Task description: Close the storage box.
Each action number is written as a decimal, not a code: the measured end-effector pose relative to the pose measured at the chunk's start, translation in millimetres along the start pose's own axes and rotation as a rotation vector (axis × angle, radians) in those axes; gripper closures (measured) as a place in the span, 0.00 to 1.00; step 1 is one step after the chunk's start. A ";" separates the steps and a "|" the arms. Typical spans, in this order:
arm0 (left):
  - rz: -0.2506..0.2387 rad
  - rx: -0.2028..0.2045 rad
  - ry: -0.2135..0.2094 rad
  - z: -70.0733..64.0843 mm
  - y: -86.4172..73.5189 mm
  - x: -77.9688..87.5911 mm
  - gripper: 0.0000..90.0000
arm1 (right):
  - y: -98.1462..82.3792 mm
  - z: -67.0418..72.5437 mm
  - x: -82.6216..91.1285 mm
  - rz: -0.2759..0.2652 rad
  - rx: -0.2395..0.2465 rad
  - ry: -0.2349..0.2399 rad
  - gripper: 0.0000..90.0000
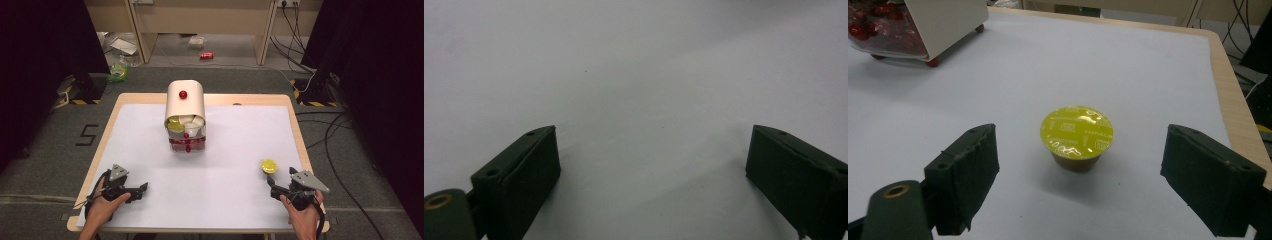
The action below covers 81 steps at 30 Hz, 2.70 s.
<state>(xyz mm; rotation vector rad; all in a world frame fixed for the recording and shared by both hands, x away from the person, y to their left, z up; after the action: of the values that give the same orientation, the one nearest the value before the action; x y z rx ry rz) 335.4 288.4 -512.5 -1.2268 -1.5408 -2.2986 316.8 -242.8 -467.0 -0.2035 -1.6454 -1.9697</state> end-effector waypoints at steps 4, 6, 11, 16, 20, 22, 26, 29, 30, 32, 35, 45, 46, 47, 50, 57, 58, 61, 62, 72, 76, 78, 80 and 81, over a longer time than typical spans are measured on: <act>0.000 0.000 0.000 0.0 0.0 0.0 0.07 | -2.4 -1.1 1.5 0.009 0.000 -0.001 0.17; 0.000 0.000 0.000 0.0 0.0 0.0 0.07 | -3.4 -1.4 2.7 0.012 -0.004 -0.003 0.17; 0.000 0.000 0.000 -0.1 0.0 0.0 0.07 | -6.4 -4.1 5.1 0.024 -0.004 -0.008 0.17; 0.000 0.000 0.000 -0.1 0.0 0.0 0.07 | -9.7 -6.7 7.6 0.039 -0.011 -0.013 0.17; 0.000 0.000 0.000 -0.1 0.0 0.1 0.07 | -13.5 -9.4 8.5 0.062 -0.015 -0.024 0.17; 0.000 0.002 0.000 -0.2 0.0 0.1 0.07 | -14.1 -9.8 8.8 0.067 -0.014 -0.025 0.17; 0.000 0.000 0.000 -0.1 0.0 0.1 0.07 | -17.0 -10.8 9.4 0.088 -0.009 -0.038 0.17; 0.000 0.000 0.000 -0.1 0.0 0.1 0.07 | -19.2 -11.5 11.3 0.097 -0.017 -0.042 0.17; 0.000 0.000 0.000 0.0 0.0 0.1 0.07 | -19.2 -11.5 11.3 0.097 -0.017 -0.042 0.17; 0.000 0.001 0.000 -0.1 0.0 0.0 0.07 | -19.8 -12.6 12.3 0.099 -0.011 -0.042 0.17; 0.000 0.002 0.000 -0.1 0.0 0.1 0.07 | -22.1 -13.2 14.4 0.107 -0.014 -0.042 0.17; 0.000 0.001 0.000 -0.1 0.0 0.1 0.07 | -29.1 -13.0 15.8 0.164 -0.005 -0.037 0.17; 0.000 0.001 0.000 -0.1 0.0 0.1 0.07 | -30.1 -13.1 15.2 0.170 0.000 -0.038 0.17; 0.000 0.000 0.000 -0.1 0.0 0.1 0.07 | -31.6 -13.0 15.1 0.185 0.004 -0.045 0.17; 0.000 0.001 0.000 -0.1 0.0 0.1 0.07 | -32.6 -14.0 15.9 0.190 0.008 -0.050 0.17; 0.000 0.000 0.000 -0.1 0.0 0.1 0.07 | -35.2 -15.1 18.4 0.201 -0.001 -0.048 0.17; 0.000 0.001 0.000 -0.1 0.0 0.1 0.07 | -35.8 -15.2 18.8 0.204 0.002 -0.048 0.17; 0.000 0.001 0.000 -0.2 0.0 0.1 0.07 | -37.9 -14.9 19.6 0.217 0.011 -0.045 0.17; 0.000 0.001 0.000 -0.2 0.0 0.1 0.07 | -37.9 -14.9 19.6 0.217 0.011 -0.045 0.17; 0.000 0.001 0.000 -0.2 0.0 0.1 0.07 | -45.8 -13.5 19.3 0.276 0.034 -0.059 0.17; 0.000 0.000 0.000 -0.1 0.0 0.1 0.07 | -48.0 -11.1 20.8 0.282 0.045 -0.061 0.17; -0.001 0.001 0.001 -0.2 -0.1 0.1 0.07 | -49.0 -11.1 21.3 0.277 0.046 -0.059 0.17; -0.001 0.001 0.001 -0.2 -0.1 0.1 0.07 | -49.8 -10.9 22.3 0.280 0.034 -0.061 0.17; 0.000 0.000 0.001 -0.2 -0.1 0.1 0.07 | -50.4 -10.9 22.6 0.277 0.032 -0.061 0.17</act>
<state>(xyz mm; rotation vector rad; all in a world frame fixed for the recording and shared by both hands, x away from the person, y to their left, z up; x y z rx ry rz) 335.2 288.3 -512.5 -1.2245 -1.5412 -2.2988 275.1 -255.7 -502.6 -0.4576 -1.5903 -1.7425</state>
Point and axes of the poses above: each handheld gripper's, and its own axes: x roughly backward along the jaws, y roughly out of its top, z roughly to its left, the point moved 1 cm from there along -x, roughly forward along the jaws, and after that the axes turned 15 degrees about -x, right-handed, at the moved point
